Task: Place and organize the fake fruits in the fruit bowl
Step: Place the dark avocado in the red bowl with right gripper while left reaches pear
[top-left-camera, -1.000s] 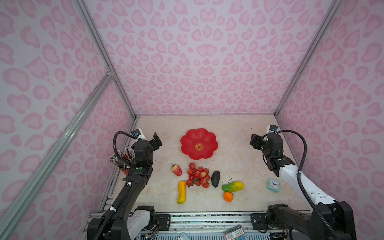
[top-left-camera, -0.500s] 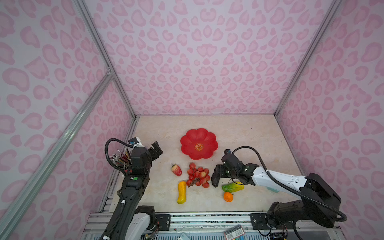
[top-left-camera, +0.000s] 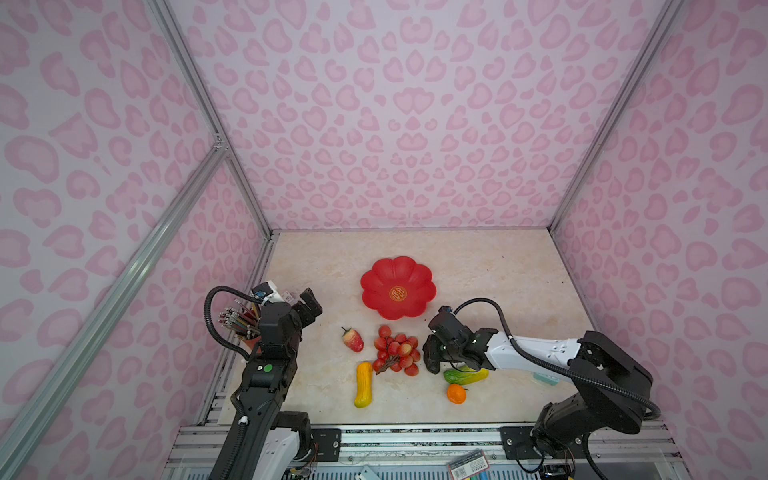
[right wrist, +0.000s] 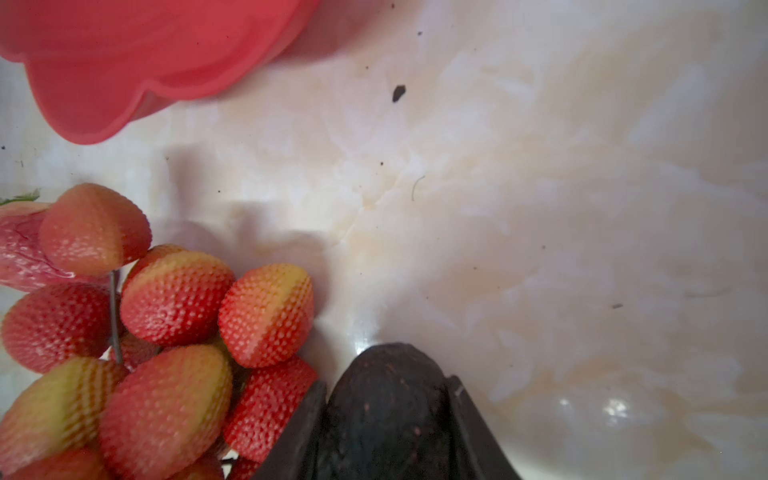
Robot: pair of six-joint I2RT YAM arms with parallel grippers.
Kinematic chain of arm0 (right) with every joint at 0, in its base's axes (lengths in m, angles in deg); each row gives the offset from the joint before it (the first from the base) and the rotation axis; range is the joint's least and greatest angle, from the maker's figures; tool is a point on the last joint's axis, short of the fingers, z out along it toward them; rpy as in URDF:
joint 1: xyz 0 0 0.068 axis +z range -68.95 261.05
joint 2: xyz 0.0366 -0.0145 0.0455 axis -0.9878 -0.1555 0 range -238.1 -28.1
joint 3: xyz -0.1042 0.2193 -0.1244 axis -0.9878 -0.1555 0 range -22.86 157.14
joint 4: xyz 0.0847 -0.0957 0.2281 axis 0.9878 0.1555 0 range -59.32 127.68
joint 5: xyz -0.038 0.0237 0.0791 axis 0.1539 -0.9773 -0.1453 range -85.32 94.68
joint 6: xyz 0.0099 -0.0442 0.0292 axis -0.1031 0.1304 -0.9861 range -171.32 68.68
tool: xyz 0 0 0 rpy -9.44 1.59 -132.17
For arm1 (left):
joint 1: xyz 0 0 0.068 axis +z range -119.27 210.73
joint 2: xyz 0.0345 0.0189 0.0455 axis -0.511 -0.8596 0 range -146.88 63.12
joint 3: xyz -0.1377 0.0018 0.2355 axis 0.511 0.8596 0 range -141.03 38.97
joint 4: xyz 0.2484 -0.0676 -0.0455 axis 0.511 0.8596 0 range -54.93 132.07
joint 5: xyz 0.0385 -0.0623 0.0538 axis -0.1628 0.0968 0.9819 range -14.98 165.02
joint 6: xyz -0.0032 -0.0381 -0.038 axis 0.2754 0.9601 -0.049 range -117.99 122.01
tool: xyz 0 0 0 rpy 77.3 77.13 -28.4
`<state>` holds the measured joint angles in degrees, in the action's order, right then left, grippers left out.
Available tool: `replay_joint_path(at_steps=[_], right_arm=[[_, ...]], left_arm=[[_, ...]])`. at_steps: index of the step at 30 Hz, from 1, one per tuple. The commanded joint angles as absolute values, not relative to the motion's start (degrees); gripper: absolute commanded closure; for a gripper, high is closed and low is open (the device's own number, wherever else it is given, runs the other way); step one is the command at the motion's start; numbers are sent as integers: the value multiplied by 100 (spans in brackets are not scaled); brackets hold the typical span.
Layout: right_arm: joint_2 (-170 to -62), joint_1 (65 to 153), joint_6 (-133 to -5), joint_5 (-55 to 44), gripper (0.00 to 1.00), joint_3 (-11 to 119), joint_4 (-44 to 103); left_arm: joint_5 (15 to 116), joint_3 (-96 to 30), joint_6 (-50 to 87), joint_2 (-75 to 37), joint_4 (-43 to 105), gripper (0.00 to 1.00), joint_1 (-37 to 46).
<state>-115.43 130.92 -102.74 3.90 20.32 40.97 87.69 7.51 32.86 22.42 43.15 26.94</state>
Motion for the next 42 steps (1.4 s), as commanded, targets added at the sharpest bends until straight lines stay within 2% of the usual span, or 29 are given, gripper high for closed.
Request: replay_joint_path(at_steps=[1,4,6,8,15,21,27,30,35,38,42], right_arm=[[-11225,13060,-10138,985,61,2182,4523],[-10767,12975,-9868,1790,61,2508,4932],[-10633,12863,-9254,2264,61,2736,4791],[-10787,12601,-8798,2237,61,3170,4746],[-12659,12081,-7869,1319,61,5317,4776],[-14341,11922,-7621,810,61,6756,4975],[-15471,11884,-7448,632,61,7580,5220],[-15778,11875,-7508,562,55,7771,5282],[-15820,11859,-7615,485,38,7804,5231],[-15512,11811,-7679,458,32,7721,5147],[-14446,11777,-7752,557,16,7074,4631]], left_arm=[[8798,768,3370,2245,4460,3,2697],[8583,778,3311,2243,4577,3,2696],[8400,799,3318,2230,4660,2,2698],[8097,849,3328,2198,4713,0,2696],[7102,961,3550,1992,5043,5,2665],[7218,1257,3780,2292,5172,8,2305],[7373,1384,4033,2224,5195,8,1950],[7557,1381,4127,1978,5145,8,1716],[7824,1383,4259,1486,4846,8,1282],[7854,1328,4288,1094,4653,9,1134],[7870,1188,4262,494,4398,13,975]])
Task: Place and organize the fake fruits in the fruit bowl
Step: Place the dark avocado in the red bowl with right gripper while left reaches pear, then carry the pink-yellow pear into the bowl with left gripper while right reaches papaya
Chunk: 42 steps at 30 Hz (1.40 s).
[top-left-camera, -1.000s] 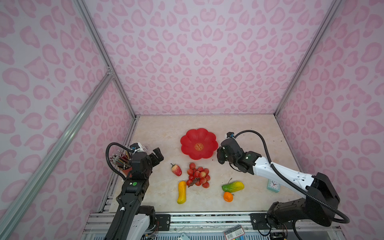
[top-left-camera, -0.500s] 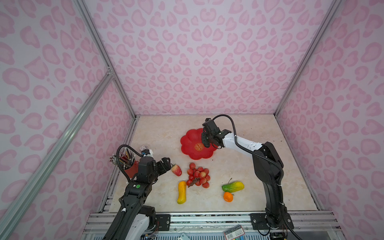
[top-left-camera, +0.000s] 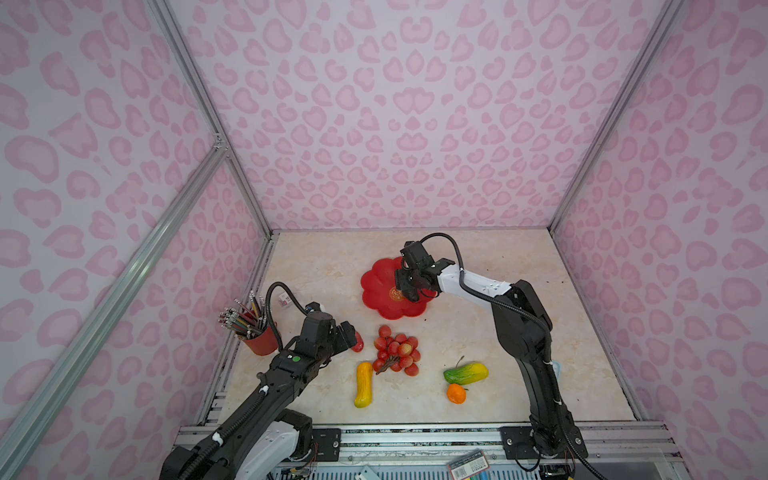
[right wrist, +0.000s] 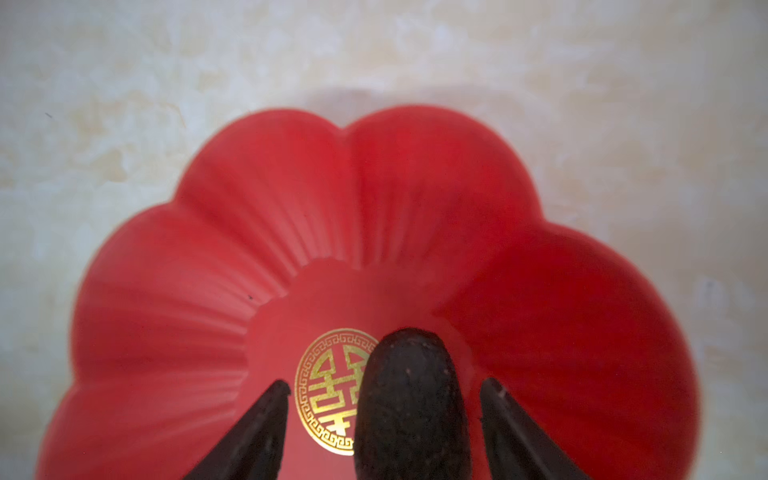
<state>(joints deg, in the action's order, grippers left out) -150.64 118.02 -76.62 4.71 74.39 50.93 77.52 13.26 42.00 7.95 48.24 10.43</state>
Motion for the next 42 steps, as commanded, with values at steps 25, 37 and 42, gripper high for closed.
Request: replay_joint_path(at_steps=[25,37,42], right_arm=[[-10187,11213,-8565,1564,6,3183,4739],[-8687,11199,-9668,1206,10,1687,5853],[-8227,11361,-10350,964,14,992,6074]], left_arm=[[7784,-470,3283,-887,4423,55,629],[7041,-2764,2785,-3786,4417,56,387],[7007,-3369,2833,-4606,4487,55,269]])
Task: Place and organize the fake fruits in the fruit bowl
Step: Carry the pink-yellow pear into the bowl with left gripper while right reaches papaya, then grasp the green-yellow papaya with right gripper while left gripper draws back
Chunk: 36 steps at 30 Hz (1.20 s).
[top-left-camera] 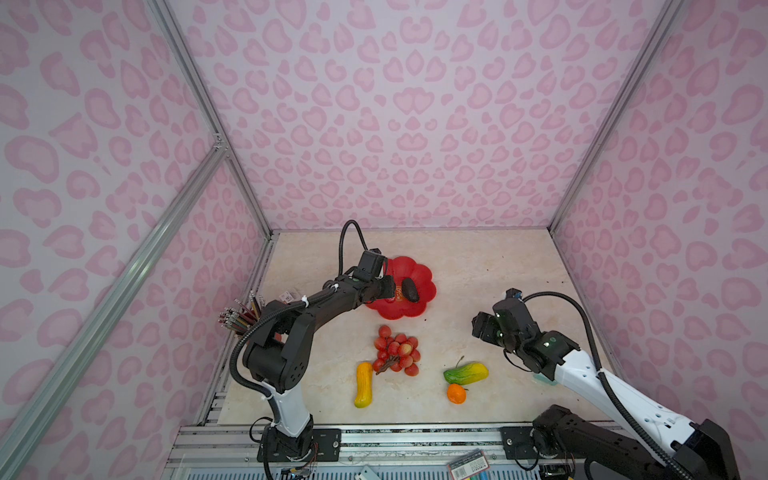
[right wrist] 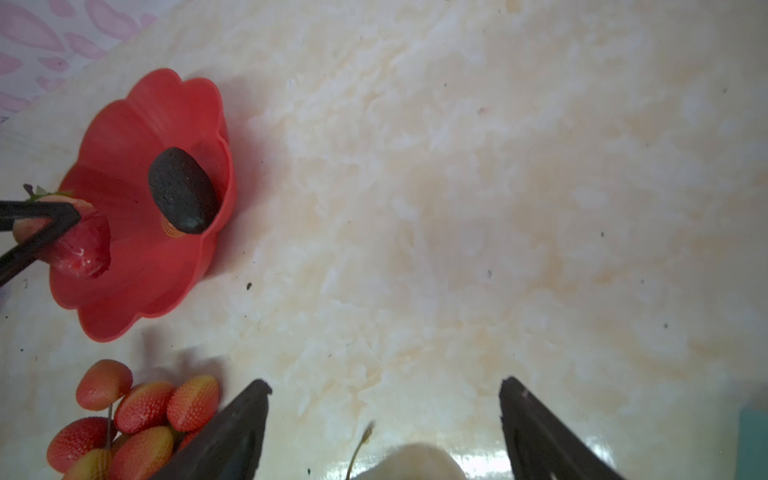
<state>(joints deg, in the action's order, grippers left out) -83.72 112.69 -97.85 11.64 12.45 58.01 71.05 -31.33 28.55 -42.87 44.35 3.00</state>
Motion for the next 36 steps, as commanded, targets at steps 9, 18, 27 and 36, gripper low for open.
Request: replay_joint_path(at_steps=[9,18,27,36], right_arm=[[-8332,12078,-11422,799,14,540,5816],[-8427,12594,-12171,622,14,258,5802],[-8734,12699,-12519,604,14,156,5224],[-9558,12702,-12768,554,35,140,4326]], left_arm=[[6887,-3650,3084,-4952,4405,32,269],[6886,-3745,2987,-3808,4279,22,267],[7848,-2811,2918,-1885,4133,18,278],[8644,-634,3287,711,4788,15,304]])
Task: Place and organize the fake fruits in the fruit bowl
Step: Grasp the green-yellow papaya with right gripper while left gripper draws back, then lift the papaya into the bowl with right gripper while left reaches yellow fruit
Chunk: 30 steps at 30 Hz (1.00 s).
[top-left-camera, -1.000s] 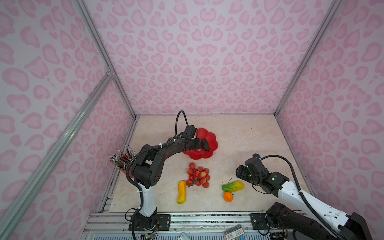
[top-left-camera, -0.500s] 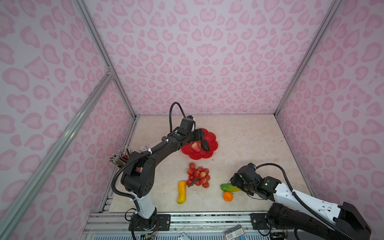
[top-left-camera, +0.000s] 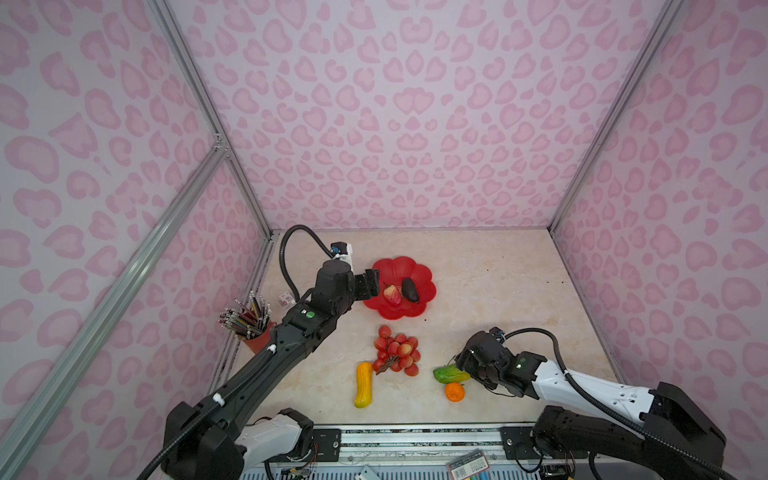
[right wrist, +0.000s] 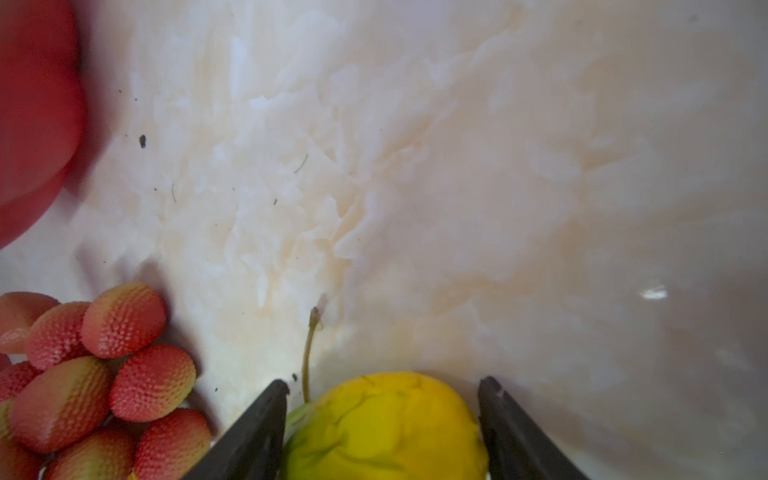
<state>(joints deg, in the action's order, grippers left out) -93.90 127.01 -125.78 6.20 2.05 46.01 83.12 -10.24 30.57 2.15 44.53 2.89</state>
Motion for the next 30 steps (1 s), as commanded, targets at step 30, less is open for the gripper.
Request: replay_joint_path(at_steps=[30], right_arm=[[-10783,13445,-12533,1057,25,1716,5775]], left_arm=[[6738,1868,4658,3587,6720,16,245]])
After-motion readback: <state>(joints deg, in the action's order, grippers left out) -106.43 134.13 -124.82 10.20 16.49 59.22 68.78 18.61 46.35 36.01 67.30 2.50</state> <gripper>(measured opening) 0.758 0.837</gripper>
